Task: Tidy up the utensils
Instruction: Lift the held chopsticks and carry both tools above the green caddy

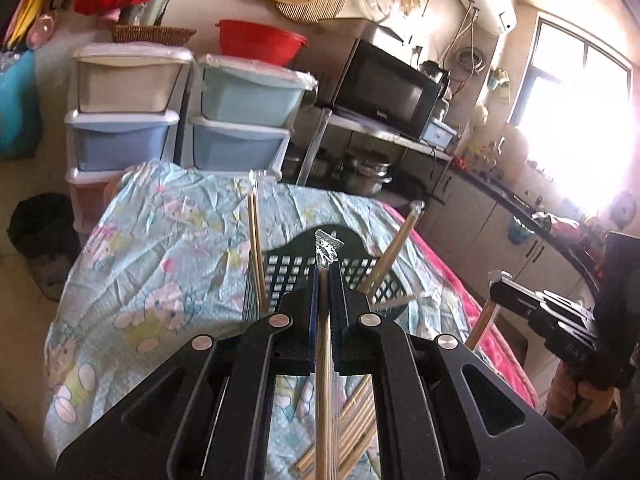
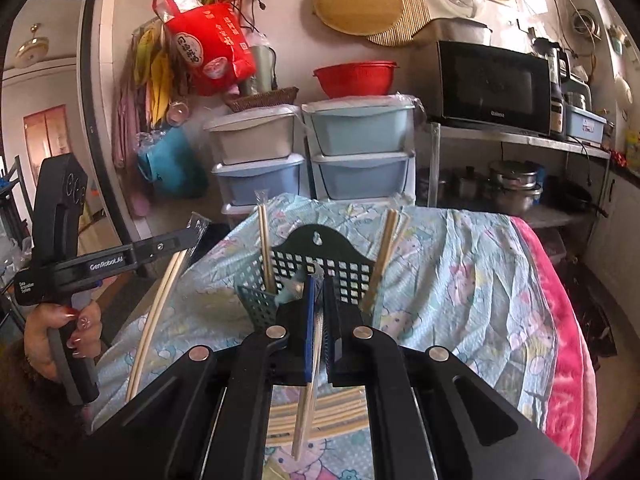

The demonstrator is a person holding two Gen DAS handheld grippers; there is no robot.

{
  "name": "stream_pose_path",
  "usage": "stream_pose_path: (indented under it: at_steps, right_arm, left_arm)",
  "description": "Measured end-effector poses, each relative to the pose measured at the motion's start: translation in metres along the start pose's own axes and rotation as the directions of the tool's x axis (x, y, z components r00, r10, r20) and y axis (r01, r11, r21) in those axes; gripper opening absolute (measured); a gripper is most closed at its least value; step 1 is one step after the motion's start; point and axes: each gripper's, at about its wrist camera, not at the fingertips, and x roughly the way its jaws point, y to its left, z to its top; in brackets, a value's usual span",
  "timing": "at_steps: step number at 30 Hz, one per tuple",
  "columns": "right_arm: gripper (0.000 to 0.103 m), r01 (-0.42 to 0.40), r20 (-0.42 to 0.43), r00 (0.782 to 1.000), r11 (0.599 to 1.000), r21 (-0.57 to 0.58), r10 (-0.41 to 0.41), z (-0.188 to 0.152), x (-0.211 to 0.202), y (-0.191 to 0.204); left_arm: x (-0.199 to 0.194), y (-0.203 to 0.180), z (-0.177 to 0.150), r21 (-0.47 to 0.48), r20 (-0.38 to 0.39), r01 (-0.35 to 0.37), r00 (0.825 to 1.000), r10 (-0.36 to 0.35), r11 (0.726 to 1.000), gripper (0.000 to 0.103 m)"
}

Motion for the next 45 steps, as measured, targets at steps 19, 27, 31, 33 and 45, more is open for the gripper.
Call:
stream_pose_path:
  at_steps: [19, 27, 31, 33, 45]
  right_arm:
    - [0.004, -0.045, 0.127, 0.990, 0.997, -0.057, 0.052, 0.054, -0.012, 0.022]
    - [0.004, -0.038, 0.221, 0.974, 0.995, -0.091, 0.058, 0.090, -0.023, 0.029]
    - [0.004, -0.017, 0.269, 0.962, 0.994, -0.109, 0.046, 0.109, -0.026, 0.032]
    - [0.004, -0.008, 0.284, 0.958, 0.994, -0.113, 0.040, 0.117, -0.026, 0.031]
    - [0.004, 0.087, 0.377, 0.926, 0.989, -0.117, -0.037, 0.145, -0.024, 0.017]
  left_arm:
    - [-0.020, 0.000, 0.060, -0.021, 0.166, -0.016, 0.986, 0.019, 1.000, 0.003]
    - [-0.018, -0.004, 0.080, -0.014, 0.205, -0.030, 0.978, 0.032, 0.999, 0.003]
    - [-0.015, -0.010, 0.092, -0.004, 0.233, -0.041, 0.972, 0.041, 0.999, 0.003]
    - [-0.012, -0.012, 0.098, -0.005, 0.243, -0.045, 0.969, 0.045, 0.999, 0.003]
    - [0.001, -0.025, 0.120, 0.038, 0.345, -0.111, 0.934, 0.092, 0.993, 0.003]
